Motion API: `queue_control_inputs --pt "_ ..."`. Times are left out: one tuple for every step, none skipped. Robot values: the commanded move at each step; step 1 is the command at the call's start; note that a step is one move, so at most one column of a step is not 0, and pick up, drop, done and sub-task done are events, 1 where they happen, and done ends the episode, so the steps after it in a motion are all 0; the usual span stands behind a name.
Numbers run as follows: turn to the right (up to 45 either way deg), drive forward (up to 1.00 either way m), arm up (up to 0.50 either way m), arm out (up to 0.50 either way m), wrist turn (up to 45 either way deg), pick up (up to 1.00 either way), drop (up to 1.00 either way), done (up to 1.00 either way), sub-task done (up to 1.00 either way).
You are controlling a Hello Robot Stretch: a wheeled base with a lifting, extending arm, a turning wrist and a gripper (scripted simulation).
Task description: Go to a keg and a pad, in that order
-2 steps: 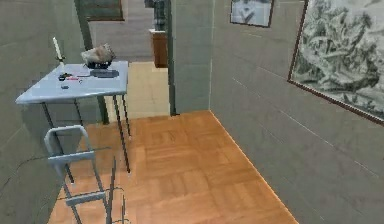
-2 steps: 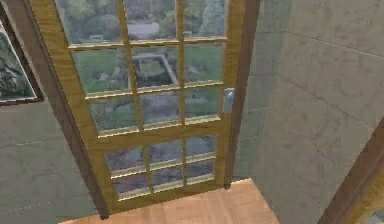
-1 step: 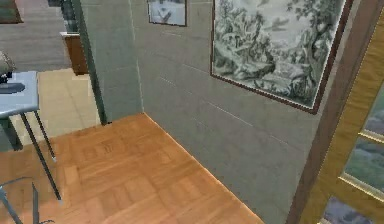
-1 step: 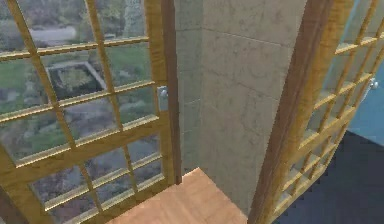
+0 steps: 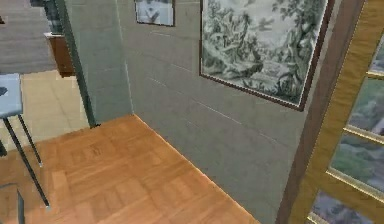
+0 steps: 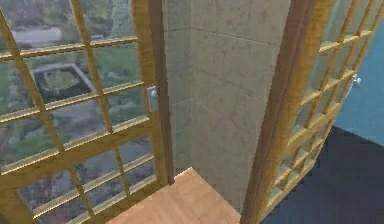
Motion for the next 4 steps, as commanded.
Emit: queue_control_inputs --pt "0.0 0.3 0.0 0.0 0.0 0.0 0.0 0.0 0.0" --pt "36.0 0.0 0.0 0.0 0.0 0.0 0.0 0.0 0.0" --pt "0.0 0.25 0.0 0.0 0.0 0.0 0.0 0.0 0.0" --pt "-45.0 0.0 0.0 0.0 0.0 0.0 0.0 0.0 0.0"
